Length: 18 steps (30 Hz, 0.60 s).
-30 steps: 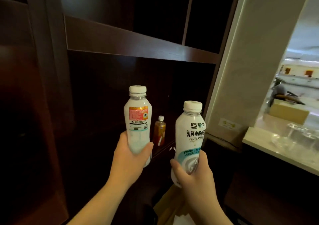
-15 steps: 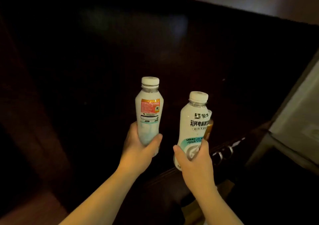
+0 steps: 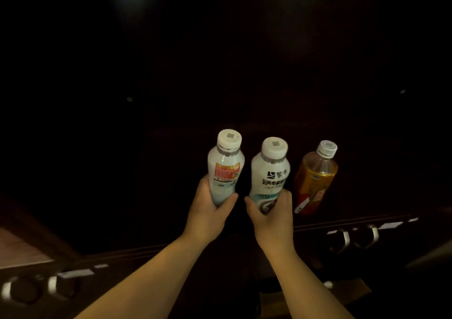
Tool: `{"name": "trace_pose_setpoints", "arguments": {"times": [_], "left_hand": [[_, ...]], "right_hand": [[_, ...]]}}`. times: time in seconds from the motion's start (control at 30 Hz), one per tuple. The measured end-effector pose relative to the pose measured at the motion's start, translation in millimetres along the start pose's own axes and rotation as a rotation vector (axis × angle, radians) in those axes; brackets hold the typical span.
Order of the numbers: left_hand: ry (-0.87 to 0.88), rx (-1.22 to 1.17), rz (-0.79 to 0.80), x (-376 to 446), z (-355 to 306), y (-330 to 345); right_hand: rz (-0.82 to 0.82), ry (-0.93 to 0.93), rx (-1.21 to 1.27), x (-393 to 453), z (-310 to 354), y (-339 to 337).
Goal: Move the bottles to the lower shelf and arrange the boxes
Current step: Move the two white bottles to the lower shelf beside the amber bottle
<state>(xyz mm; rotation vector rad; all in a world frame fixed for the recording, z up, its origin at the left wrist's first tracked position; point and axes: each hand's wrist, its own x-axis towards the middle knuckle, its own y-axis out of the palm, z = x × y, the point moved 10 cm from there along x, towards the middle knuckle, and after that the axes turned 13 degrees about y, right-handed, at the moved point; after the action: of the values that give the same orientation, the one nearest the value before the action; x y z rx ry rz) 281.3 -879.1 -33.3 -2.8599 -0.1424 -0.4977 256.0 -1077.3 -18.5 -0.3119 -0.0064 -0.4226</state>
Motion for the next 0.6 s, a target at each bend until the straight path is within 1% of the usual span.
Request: {"name": "trace_pose_setpoints", "arguments": {"times": [0.1, 0.23, 0.37, 0.5, 0.6], "left_hand": [[0.008, 0.036, -0.003, 4.5, 3.3, 1.9], [0.016, 0.061, 0.009, 7.3, 3.3, 1.2], [-0.013, 0.078, 0.063, 4.0, 4.0, 2.1], [-0.004, 0.101, 0.170, 1.7, 4.8, 7.0], [-0.004, 0.123, 0.147, 3.4, 3.6, 4.1]], "right_hand": [[0.004, -0.003, 0.022, 8.4, -6.8, -2.6], [0.004, -0.004, -0.012, 9.9, -12.2, -1.5], [0.014, -0.002, -0.006, 10.9, -11.0, 0.5], [0.025, -0.008, 0.007, 11.4, -11.0, 0.6], [0.027, -0.022, 0.002, 10.8, -10.4, 0.3]]}}
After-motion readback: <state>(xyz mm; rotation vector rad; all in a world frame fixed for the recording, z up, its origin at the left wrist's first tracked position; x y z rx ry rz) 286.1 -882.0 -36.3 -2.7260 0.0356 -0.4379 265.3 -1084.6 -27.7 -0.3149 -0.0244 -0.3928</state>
